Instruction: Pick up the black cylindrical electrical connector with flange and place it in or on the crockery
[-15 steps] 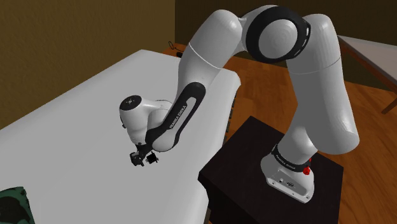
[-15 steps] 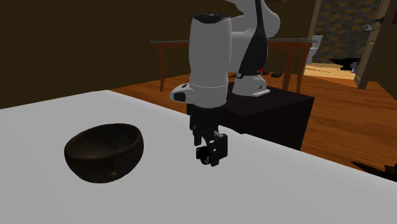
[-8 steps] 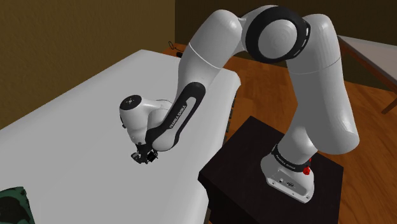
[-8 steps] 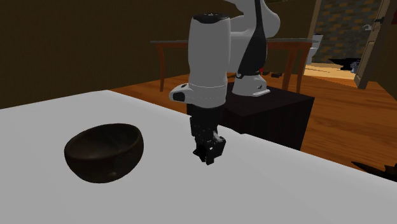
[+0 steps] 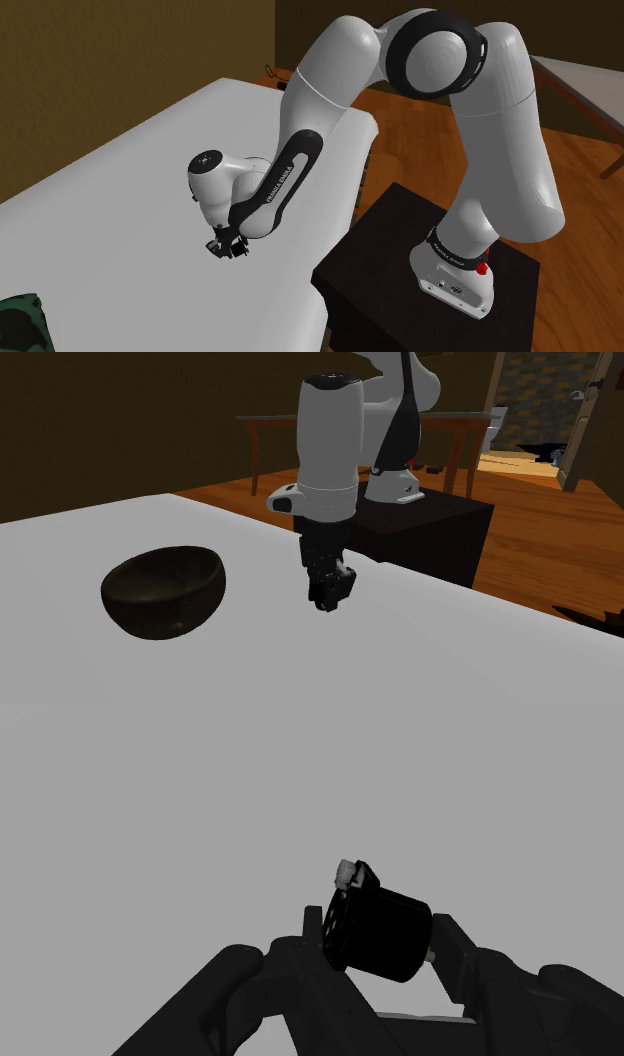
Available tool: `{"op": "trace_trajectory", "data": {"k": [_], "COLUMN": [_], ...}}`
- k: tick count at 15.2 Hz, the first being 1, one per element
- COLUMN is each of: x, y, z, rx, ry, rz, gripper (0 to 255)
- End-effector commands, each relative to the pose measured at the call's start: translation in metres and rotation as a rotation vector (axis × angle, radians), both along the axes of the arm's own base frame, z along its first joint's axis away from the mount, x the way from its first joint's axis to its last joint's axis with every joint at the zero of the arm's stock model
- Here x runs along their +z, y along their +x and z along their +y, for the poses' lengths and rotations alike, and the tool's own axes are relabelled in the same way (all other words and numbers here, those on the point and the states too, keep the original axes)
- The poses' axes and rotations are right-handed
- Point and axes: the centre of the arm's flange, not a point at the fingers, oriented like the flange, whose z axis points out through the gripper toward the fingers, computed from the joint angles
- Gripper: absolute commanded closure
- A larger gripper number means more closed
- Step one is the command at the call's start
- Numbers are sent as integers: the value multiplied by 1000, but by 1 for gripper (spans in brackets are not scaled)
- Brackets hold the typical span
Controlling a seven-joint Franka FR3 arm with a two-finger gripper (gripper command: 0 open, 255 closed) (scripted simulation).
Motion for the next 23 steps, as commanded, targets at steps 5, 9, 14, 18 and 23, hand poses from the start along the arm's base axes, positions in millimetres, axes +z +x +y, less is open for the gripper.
{"op": "trace_trajectory", "data": {"k": [5,9,14,18,23], "x": [26,48,74,95,121], "y": [0,0,0,0,0], "z": [0,0,0,0,0], "rx": [0,0,0,0,0], "ry": [0,0,0,0,0], "rz": [0,0,0,0,0], "gripper": [255,255,255,255,255]}}
